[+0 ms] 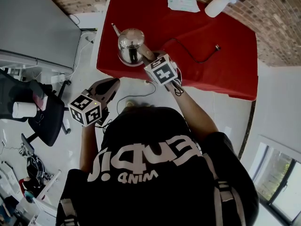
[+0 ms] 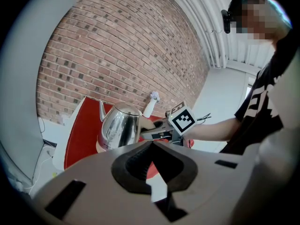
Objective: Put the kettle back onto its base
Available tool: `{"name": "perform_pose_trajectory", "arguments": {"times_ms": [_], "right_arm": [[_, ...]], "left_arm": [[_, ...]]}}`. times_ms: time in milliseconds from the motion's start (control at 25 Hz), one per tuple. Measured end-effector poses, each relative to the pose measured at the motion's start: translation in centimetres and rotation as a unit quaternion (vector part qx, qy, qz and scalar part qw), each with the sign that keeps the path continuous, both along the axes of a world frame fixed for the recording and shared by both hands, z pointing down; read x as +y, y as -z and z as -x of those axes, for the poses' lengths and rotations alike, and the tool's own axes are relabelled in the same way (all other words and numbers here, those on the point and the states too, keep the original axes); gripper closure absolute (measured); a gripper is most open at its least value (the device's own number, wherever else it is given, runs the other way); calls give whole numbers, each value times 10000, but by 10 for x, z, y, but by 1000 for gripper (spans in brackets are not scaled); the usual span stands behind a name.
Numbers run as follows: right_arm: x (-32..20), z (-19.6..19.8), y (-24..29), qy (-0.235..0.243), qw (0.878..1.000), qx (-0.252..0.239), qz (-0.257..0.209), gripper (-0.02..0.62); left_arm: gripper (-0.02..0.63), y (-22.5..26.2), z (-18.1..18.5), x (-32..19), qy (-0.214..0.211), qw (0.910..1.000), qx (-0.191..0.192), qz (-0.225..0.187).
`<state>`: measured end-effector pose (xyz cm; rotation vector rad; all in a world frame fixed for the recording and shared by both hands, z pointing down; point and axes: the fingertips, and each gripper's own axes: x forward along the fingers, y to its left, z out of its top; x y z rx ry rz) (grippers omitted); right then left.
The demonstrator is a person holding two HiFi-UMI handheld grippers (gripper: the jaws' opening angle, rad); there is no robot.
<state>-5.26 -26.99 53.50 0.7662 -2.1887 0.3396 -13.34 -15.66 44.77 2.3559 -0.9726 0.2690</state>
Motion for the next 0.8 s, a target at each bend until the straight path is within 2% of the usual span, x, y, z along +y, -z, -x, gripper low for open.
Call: {"name": "perform_pose_trajectory", "arguments": {"times_ms": [560,800], "right_arm": [[6,-5,-10,84,9998,108,-144,506],[11,-15,-25,40,9996,242,107,444]], "left_arm": [[597,1,-4,12,31,10000,-15,5],[597,3,-8,14,5,10000,-13,9]]}}
